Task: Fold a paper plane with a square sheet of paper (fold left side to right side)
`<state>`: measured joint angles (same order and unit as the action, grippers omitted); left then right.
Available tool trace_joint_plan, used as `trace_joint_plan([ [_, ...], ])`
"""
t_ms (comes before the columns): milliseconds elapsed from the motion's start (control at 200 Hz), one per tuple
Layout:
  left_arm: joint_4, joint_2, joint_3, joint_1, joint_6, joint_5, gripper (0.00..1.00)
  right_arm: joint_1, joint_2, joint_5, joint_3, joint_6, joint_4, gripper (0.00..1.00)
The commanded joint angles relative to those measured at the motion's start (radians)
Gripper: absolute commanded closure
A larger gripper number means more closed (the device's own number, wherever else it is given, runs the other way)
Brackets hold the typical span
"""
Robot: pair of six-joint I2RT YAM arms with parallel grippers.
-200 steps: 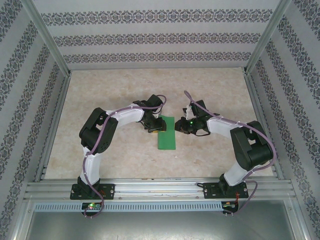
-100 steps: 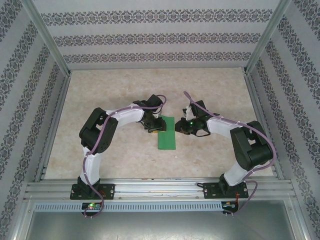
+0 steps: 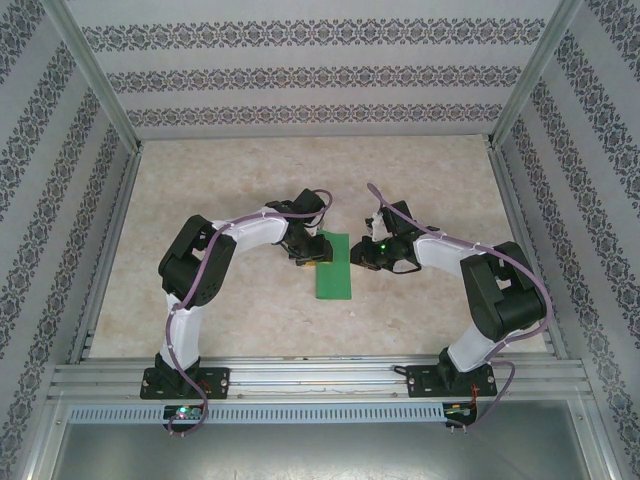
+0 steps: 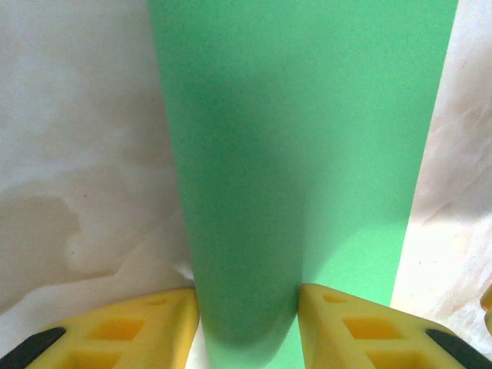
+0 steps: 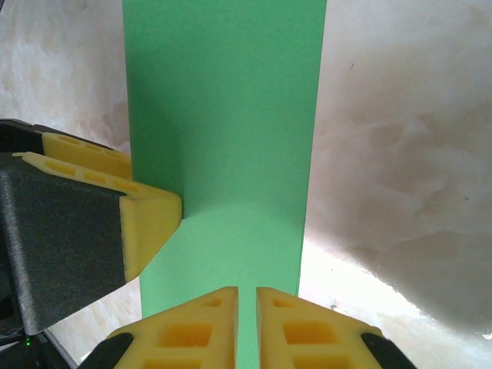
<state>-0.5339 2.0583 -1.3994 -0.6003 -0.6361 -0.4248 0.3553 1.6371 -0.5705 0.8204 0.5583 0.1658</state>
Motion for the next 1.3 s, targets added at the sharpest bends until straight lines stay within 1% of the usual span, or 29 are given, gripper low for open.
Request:
trace_joint_plan([
  [0,0.019,0.129,0.043,-0.02,-0.011,-0.009,0.57,0.002,0.015,-0.035,0.032,-0.017,0.012,0.86],
  [320,0.02,0.133,0.044,-0.017,-0.011,-0.013,0.57,0.018,0.039,-0.033,0.045,-0.005,0.003,0.87],
  [455,0.02,0.134,0.046,-0.017,-0.011,-0.014,0.57,0.028,0.069,-0.057,0.058,-0.002,0.003,0.91],
  [744,0.016,0.137,0.046,-0.017,-0.009,-0.012,0.57,0.049,0.114,-0.069,0.08,0.003,-0.006,0.95],
  [1114,0.009,0.136,0.046,-0.016,-0.004,-0.009,0.58,0.053,0.173,-0.063,0.075,0.004,0.008,0.97],
  [1294,0.011,0.129,0.05,-0.017,-0.004,-0.005,0.58,0.054,0.193,-0.037,0.075,-0.007,0.033,0.98],
])
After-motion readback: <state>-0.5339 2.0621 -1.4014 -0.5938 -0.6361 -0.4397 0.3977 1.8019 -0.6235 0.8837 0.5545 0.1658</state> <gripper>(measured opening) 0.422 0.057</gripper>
